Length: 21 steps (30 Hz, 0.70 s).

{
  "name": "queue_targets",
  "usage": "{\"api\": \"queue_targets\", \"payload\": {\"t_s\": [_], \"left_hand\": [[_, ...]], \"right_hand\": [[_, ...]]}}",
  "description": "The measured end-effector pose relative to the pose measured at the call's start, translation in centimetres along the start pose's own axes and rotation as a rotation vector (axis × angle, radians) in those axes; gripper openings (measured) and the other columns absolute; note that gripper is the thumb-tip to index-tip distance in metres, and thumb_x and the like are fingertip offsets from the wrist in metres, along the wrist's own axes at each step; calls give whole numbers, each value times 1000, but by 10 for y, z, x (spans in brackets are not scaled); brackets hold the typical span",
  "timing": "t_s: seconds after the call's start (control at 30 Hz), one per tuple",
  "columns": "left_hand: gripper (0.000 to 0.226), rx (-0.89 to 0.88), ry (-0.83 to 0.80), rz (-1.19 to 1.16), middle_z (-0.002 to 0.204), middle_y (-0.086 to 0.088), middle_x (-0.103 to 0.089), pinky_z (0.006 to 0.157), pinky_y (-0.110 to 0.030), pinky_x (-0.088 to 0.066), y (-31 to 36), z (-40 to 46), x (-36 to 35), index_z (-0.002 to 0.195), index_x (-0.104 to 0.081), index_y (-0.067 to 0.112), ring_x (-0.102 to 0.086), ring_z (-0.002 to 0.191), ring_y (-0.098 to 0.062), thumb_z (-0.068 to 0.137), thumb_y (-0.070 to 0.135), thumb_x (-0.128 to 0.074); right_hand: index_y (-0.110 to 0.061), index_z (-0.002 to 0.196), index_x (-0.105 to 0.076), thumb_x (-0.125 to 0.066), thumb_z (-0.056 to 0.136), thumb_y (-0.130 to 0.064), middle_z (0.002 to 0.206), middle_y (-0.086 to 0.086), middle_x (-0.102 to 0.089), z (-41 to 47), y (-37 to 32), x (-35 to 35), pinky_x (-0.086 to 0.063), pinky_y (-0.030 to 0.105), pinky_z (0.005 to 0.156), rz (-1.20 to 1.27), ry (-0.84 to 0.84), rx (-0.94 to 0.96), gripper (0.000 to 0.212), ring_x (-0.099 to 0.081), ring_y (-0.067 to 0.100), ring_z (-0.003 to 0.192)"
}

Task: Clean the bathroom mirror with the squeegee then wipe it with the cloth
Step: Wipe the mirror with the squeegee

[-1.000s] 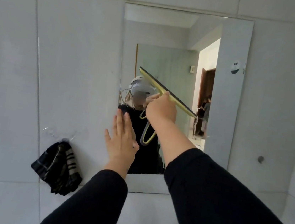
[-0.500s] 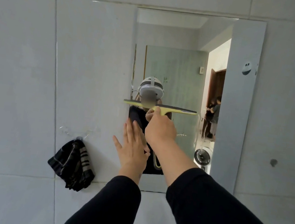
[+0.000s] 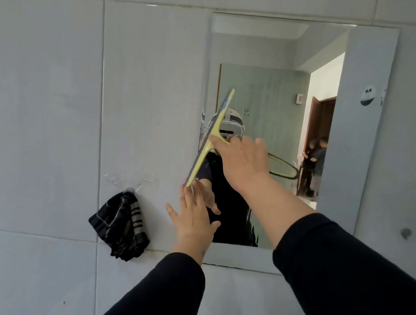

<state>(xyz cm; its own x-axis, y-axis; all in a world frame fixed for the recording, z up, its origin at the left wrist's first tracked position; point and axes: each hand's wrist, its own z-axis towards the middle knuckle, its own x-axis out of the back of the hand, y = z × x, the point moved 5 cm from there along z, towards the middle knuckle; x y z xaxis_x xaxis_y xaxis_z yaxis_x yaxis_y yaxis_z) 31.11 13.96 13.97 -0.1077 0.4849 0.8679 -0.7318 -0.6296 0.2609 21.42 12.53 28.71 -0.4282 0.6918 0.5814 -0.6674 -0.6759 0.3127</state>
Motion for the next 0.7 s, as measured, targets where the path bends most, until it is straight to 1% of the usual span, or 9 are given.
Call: {"api": "queue_targets", "payload": {"t_s": [0.13,0.23,0.33,0.43,0.57,0.7], "left_hand": [[108,17,-16,-35,155,-7,30,115,-62,-9,-2,2,-18,148,18,7,19,146,-23,87,55,-57],[107,28,22,-92,154,-6,33,115,-61,-10,-3,1,-26,148,19,8,16,147,-22,87,49,-60],[102,15,86,-110,156,-5,29,116,-57,-13,-3,1,-28,148,18,8,13,147,-19,90,43,-58],[100,-5,115,-154,157,-4,27,117,-56,-14,-5,0,-30,148,18,9,9,148,-18,91,38,-58],[100,0,127,-179,157,-3,27,117,-54,-12,-4,-1,-32,146,23,8,8,148,-19,92,40,-56],[102,57,176,-189,158,-4,23,116,-56,-7,-2,0,-33,147,22,9,10,148,-19,91,49,-53]], "right_hand": [[-37,145,-24,-37,97,-17,115,4,-58,6,-3,-17,-35,37,82,-108,16,86,54,-50,26,107],[-43,146,-21,-35,97,-17,114,2,-57,8,5,-30,-34,37,86,-76,22,85,57,-48,24,107],[-49,145,-18,-31,97,-16,112,1,-58,11,14,-36,-36,37,86,-40,39,87,60,-49,24,106],[-50,144,-21,-30,97,-15,108,2,-61,15,15,-38,-38,38,85,-18,51,87,59,-52,24,102],[-46,143,-26,-34,97,-18,105,1,-61,14,11,-35,-39,39,87,-38,99,112,55,-53,24,100],[-45,143,-29,-38,97,-21,100,-1,-60,15,10,-32,-35,38,84,-74,137,162,52,-51,23,100]]}}
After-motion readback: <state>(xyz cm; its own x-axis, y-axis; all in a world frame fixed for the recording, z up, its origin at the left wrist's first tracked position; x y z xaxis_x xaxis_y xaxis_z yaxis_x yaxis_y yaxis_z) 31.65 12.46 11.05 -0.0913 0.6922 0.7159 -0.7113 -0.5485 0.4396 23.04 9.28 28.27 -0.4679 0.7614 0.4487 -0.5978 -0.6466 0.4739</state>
